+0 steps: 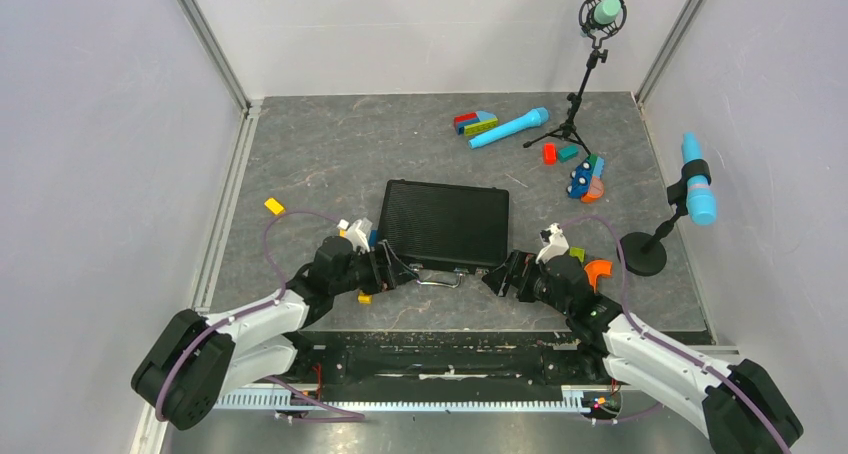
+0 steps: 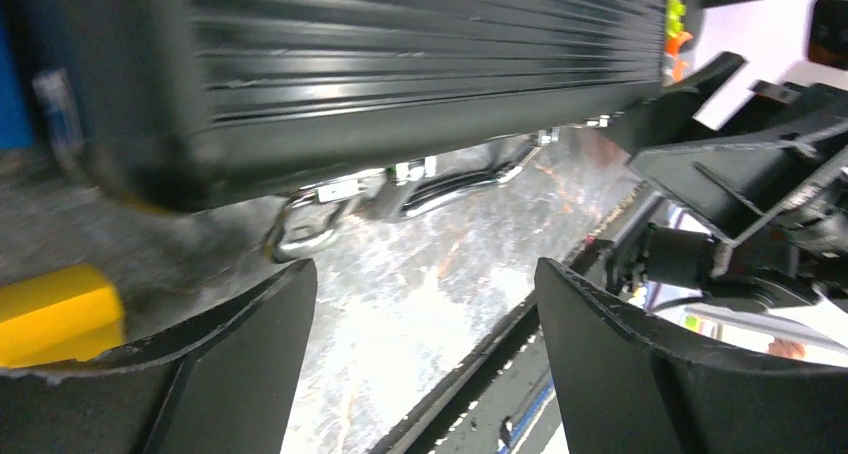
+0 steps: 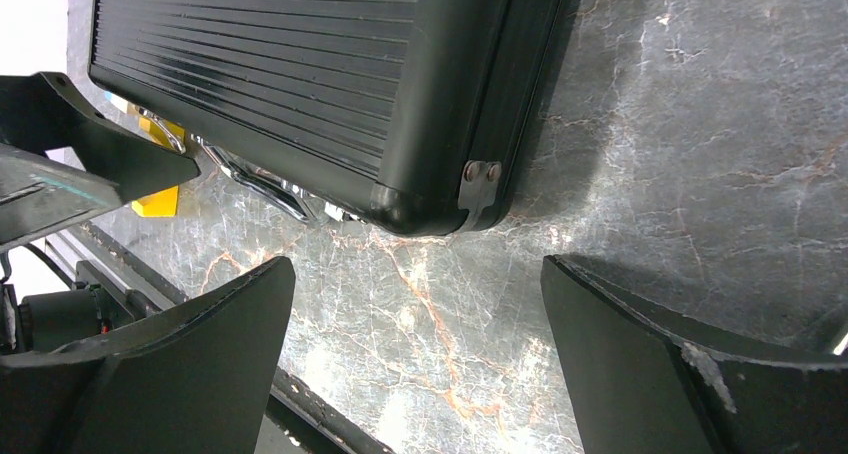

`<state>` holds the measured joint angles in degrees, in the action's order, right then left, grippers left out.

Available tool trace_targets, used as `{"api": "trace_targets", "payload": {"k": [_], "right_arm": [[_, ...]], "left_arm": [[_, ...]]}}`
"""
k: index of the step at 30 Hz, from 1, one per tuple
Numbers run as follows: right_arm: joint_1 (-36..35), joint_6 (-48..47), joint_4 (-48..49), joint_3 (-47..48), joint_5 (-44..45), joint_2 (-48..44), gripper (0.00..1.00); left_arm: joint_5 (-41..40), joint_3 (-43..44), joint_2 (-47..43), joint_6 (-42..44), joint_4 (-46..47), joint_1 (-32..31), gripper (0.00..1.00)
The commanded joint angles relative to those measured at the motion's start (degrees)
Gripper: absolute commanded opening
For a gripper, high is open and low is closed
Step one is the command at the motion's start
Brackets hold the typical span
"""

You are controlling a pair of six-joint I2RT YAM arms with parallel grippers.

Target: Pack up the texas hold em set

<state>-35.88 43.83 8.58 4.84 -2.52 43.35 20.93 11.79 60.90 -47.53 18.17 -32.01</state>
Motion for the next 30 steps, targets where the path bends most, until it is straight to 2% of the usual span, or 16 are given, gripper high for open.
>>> {"api": "trace_targets", "payload": {"k": [1, 4, 11, 18, 21, 30], "right_arm": [[0.0, -1.3, -3.9, 0.6, 1.5, 1.8, 0.98], [0.0, -1.4, -3.9, 0.7, 1.4, 1.8, 0.98], [0.1, -1.5, -4.8, 0.3, 2.0, 0.4, 0.98], [0.0, -1.4, -5.0, -0.1, 2.2, 0.0, 0.98], [0.1, -1.4, -4.4, -0.1, 2.0, 0.9, 0.98], [0.0, -1.3, -4.6, -0.1, 1.9, 0.3, 0.98]], "left_arm": [[-4.6, -1.1, -1.0, -0.1, -2.0, -0.1, 0.89], [-6.2, -0.8, -0.3, 0.0, -1.5, -0.1, 0.93], [-4.1, 1.3, -0.5, 0.4, -2.3, -0.1, 0.92], [-1.4, 1.6, -14.0, 0.1, -11.1, -0.1, 0.91], [-2.1, 2.2, -17.0, 0.5, -13.2, -0.1, 0.92], [-1.4, 4.3, -7.5, 1.8, -7.5, -0.1, 0.91]]}}
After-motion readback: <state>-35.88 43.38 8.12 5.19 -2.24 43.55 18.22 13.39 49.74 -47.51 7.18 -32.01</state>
